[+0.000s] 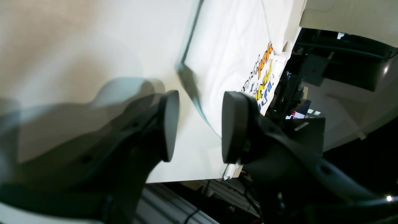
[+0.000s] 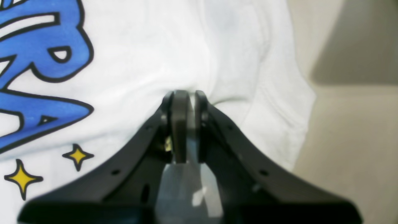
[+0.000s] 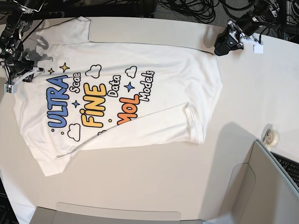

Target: Layout the t-shirt on the table in an organized manner, then fold the t-shirt properly

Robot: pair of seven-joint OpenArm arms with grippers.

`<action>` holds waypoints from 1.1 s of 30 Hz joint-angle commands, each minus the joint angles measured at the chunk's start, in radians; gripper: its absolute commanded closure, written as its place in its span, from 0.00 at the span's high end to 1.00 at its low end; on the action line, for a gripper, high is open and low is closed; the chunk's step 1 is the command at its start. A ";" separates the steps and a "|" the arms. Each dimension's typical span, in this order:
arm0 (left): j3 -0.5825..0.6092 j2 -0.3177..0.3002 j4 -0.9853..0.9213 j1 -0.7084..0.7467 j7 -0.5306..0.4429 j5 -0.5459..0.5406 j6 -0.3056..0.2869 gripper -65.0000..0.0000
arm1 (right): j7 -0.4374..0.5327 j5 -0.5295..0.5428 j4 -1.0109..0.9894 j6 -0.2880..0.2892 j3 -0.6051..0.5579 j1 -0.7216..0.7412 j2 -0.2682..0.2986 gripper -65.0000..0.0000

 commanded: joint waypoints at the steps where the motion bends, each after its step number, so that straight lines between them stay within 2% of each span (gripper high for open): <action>1: -0.003 0.009 0.018 0.003 0.010 -0.026 0.000 0.33 | -0.118 -0.007 -0.018 0.021 -0.015 -0.030 -0.027 0.07; 5: -0.002 0.038 0.018 -0.025 0.010 -0.024 0.003 0.33 | -0.085 -0.007 -0.018 0.021 -0.015 -0.047 -0.031 0.07; 12: 0.001 0.041 0.016 -0.101 0.010 -0.021 0.006 0.33 | -0.080 -0.007 -0.018 0.021 -0.015 -0.060 -0.033 0.07; 17: 0.001 0.038 0.018 -0.124 0.010 -0.021 0.107 0.33 | -0.080 -0.007 -0.017 0.021 -0.015 -0.065 -0.031 0.07; 23: 0.001 0.038 0.024 -0.123 0.010 0.055 0.115 0.33 | -0.080 -0.007 -0.017 0.021 -0.015 -0.065 -0.033 0.07; 27: 0.000 0.040 0.127 -0.112 0.010 0.071 0.118 0.33 | -0.080 -0.007 -0.017 0.021 -0.015 -0.065 -0.033 0.07; 31: 0.000 0.044 0.257 -0.045 0.010 0.092 0.195 0.33 | -0.080 -0.007 -0.017 0.021 -0.015 -0.065 -0.033 0.07; 33: 0.000 0.046 0.286 -0.032 0.010 0.097 0.210 0.33 | -0.080 -0.007 -0.017 0.021 -0.015 -0.065 -0.033 0.07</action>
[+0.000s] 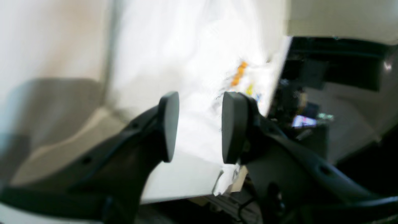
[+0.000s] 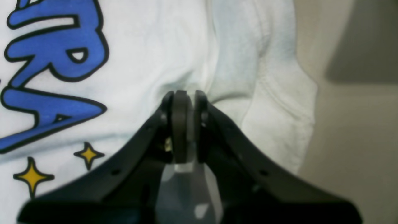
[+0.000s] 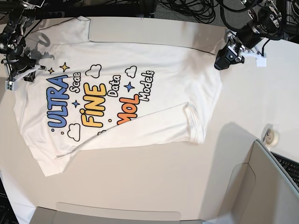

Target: Layout the t-shirt on the table in an organized manner, then fold the t-shirt properly

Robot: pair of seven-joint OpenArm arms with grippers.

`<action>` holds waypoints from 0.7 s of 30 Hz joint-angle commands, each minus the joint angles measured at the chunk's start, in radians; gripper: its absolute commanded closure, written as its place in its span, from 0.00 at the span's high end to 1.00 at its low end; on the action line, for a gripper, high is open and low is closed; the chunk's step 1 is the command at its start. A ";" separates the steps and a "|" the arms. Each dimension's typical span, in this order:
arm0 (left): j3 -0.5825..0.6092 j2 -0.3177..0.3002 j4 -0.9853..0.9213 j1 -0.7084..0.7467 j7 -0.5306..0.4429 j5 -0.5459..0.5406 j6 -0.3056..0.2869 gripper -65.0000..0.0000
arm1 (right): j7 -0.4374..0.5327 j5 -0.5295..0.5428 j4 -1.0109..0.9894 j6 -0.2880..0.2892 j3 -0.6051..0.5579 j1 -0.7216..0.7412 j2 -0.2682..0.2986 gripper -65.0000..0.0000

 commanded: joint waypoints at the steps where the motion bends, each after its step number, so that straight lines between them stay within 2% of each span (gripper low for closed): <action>1: 0.000 -0.007 0.019 -0.002 0.007 -0.034 0.008 0.33 | -0.156 -0.029 -0.020 0.021 -0.015 -0.027 -0.019 0.07; 10: 0.104 -0.005 0.014 0.017 0.006 0.028 0.011 0.33 | -0.156 -0.029 -0.021 0.021 -0.015 -0.027 -0.019 0.07; 13: 0.132 -0.005 0.014 0.012 0.002 0.104 0.012 0.33 | -0.156 -0.029 -0.021 0.021 -0.015 -0.027 -0.019 0.07; 18: 0.193 -0.011 0.014 0.012 -0.058 0.233 0.008 0.33 | -0.156 -0.029 -0.021 0.021 -0.013 -0.027 -0.019 0.07; 21: 0.223 -0.013 0.007 0.017 -0.080 0.278 0.003 0.33 | -0.156 -0.029 -0.020 0.021 -0.013 -0.027 -0.019 0.07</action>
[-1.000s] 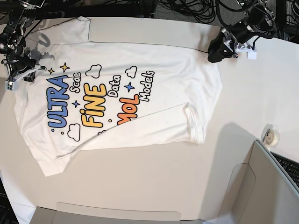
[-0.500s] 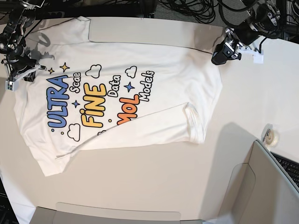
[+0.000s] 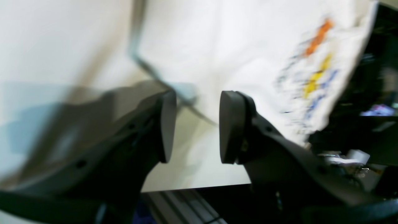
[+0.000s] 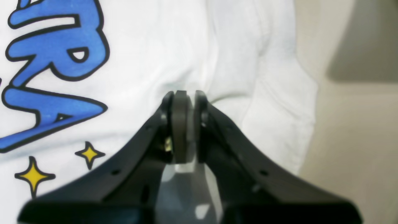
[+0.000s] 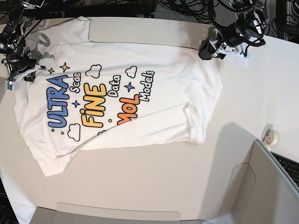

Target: Layout the t-shirt on the table in an organized manner, then fold the t-shirt properly

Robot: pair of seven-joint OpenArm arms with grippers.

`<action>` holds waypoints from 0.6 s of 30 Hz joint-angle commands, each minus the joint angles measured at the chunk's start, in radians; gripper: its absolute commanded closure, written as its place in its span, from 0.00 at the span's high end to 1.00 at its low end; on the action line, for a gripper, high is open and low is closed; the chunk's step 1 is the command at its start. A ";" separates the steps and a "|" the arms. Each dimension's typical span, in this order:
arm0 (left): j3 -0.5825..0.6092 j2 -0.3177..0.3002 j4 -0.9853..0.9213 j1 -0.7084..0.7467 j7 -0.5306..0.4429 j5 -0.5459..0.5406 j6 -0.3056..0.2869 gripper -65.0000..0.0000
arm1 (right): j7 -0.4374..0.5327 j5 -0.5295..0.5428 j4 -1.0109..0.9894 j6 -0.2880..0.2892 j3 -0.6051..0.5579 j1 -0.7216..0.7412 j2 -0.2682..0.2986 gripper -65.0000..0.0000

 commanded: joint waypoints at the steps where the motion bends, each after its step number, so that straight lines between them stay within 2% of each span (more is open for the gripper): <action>1: 0.005 -0.007 0.008 0.000 -0.001 -0.006 -0.003 0.33 | -0.154 -0.036 -0.020 0.021 -0.013 -0.027 -0.019 0.07; 9: 0.010 -0.036 -0.009 0.006 -0.011 0.042 -0.006 0.33 | -0.154 -0.036 -0.020 0.021 -0.013 -0.027 -0.020 0.07; 18: 0.010 -0.026 -0.038 -0.007 -0.025 0.042 -0.006 0.33 | -0.154 -0.036 -0.021 0.021 -0.013 -0.026 -0.022 0.07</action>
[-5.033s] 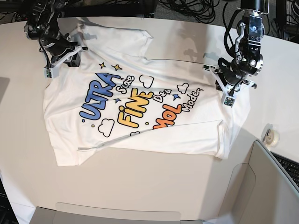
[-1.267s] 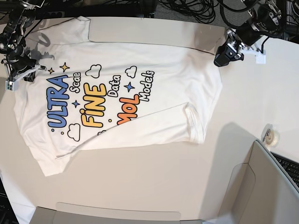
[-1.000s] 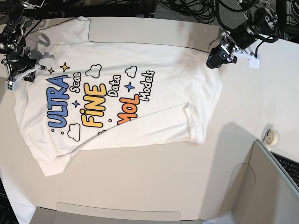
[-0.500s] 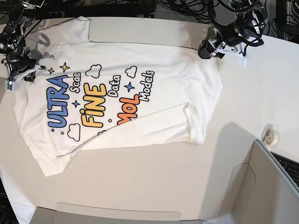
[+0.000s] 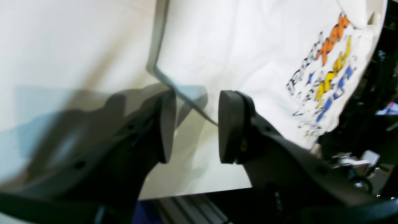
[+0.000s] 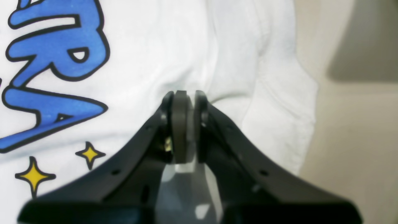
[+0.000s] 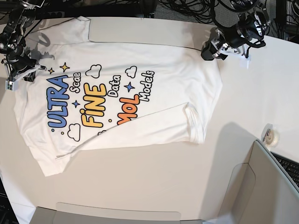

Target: Layout the t-shirt on the table in an organized manner, then fold the t-shirt properly

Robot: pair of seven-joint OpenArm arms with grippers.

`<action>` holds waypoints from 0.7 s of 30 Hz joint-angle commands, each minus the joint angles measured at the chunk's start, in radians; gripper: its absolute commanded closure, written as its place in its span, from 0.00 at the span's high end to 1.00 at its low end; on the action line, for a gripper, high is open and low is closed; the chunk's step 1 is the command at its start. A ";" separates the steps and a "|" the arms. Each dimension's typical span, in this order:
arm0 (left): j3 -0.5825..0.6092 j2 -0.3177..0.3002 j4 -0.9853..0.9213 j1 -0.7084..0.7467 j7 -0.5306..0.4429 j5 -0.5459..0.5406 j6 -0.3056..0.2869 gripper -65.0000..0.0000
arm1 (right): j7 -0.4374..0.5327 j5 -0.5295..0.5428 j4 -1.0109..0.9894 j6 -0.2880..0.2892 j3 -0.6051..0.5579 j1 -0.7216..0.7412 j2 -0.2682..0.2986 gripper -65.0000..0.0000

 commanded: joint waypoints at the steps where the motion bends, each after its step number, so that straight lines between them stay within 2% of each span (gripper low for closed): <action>1: 0.003 0.013 -0.007 -0.007 -0.023 0.018 0.004 0.33 | -0.154 -0.037 -0.023 0.021 -0.013 -0.026 -0.021 0.07; 6: 0.004 0.033 -0.074 -0.027 -0.115 0.015 -0.001 0.33 | -0.154 -0.037 -0.025 0.021 -0.013 -0.027 -0.037 0.07; 10: 0.004 0.033 -0.119 -0.028 -0.183 0.015 -0.064 0.33 | -0.154 -0.037 -0.025 0.021 -0.015 -0.029 -0.040 0.07; 15: -0.007 0.036 -0.130 -0.054 -0.224 0.015 -0.073 0.33 | -0.154 -0.037 -0.026 0.020 -0.015 -0.027 -0.040 0.07; 21: -0.056 0.085 -0.130 -0.090 -0.270 -0.003 -0.073 0.33 | -0.154 -0.037 -0.026 0.020 -0.015 -0.027 -0.040 0.07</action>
